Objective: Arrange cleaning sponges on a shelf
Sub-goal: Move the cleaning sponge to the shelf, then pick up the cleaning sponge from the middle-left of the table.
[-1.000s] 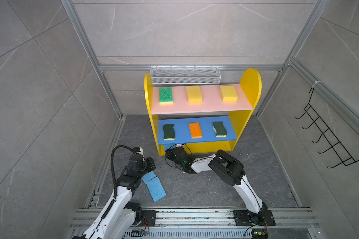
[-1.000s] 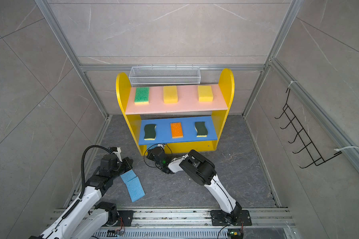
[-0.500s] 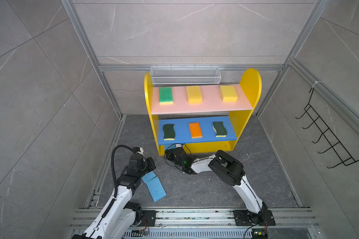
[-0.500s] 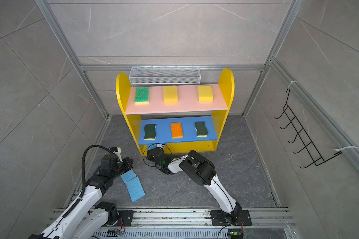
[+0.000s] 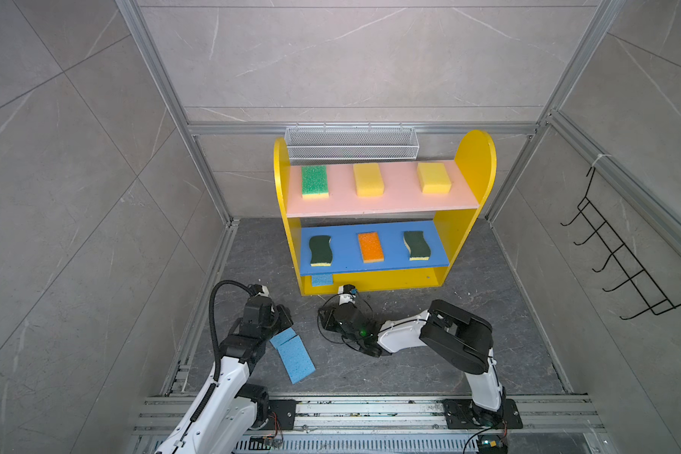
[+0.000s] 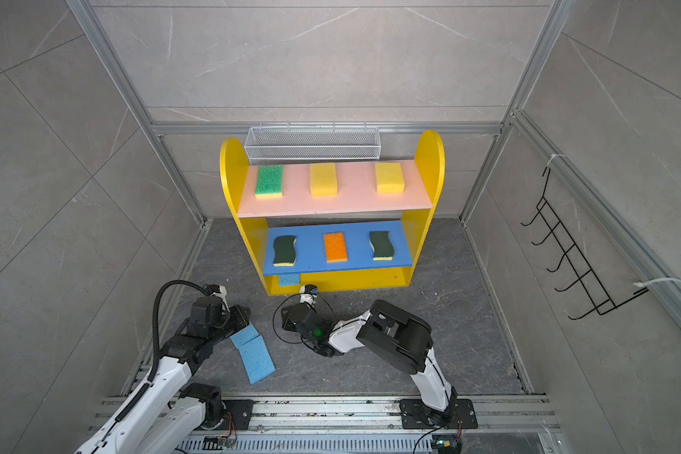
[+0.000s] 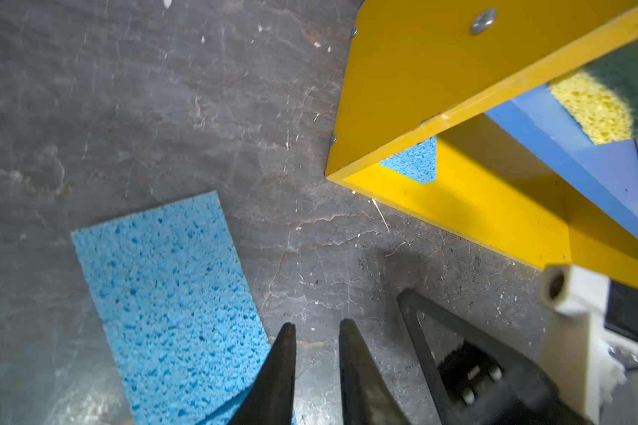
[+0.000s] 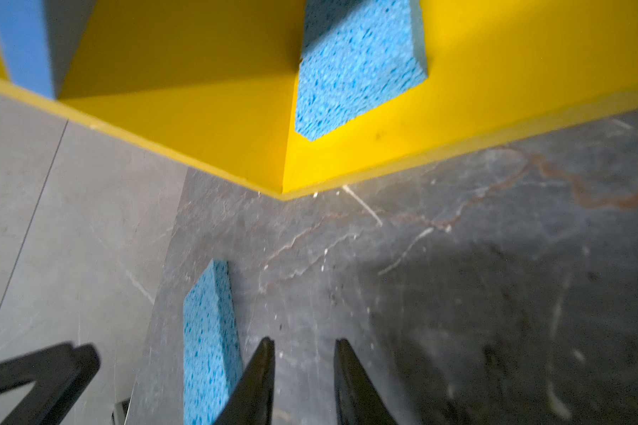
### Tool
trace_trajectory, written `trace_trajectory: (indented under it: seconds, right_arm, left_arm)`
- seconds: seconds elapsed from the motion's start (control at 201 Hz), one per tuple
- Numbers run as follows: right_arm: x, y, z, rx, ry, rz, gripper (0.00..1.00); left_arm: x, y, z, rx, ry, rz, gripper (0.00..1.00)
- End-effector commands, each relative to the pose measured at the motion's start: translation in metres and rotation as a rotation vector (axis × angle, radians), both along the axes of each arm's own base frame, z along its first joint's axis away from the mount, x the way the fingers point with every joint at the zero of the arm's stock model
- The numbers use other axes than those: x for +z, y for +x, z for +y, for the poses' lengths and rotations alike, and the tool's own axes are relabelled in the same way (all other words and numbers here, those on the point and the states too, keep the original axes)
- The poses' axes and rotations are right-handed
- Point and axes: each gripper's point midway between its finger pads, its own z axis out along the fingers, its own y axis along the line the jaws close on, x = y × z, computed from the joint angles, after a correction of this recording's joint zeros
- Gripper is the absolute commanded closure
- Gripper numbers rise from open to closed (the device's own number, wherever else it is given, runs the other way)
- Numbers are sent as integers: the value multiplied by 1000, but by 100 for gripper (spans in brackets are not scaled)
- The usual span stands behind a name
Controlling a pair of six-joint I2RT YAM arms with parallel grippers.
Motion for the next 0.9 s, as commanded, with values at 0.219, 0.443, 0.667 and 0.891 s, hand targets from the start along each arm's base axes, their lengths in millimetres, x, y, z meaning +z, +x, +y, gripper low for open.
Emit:
trace_trajectory:
  seconds: [0.219,0.443,0.667,0.891]
  right_arm:
    - [37,-35,-65,16,-160,-80,41]
    - [41,-56,-132,-33,-296,-53,16]
    - [50,-68,-175,-18,-504,-42,3]
    - [63,-67,-205,-49,-589,-37,1]
  left_arm:
    - [-16,-24,26,125,86,178,41]
    - [-24,-43,52,257,180,305,31]
    - [-45,-35,47,278,155,355,27]
    - [-53,-29,43,281,140,358,25]
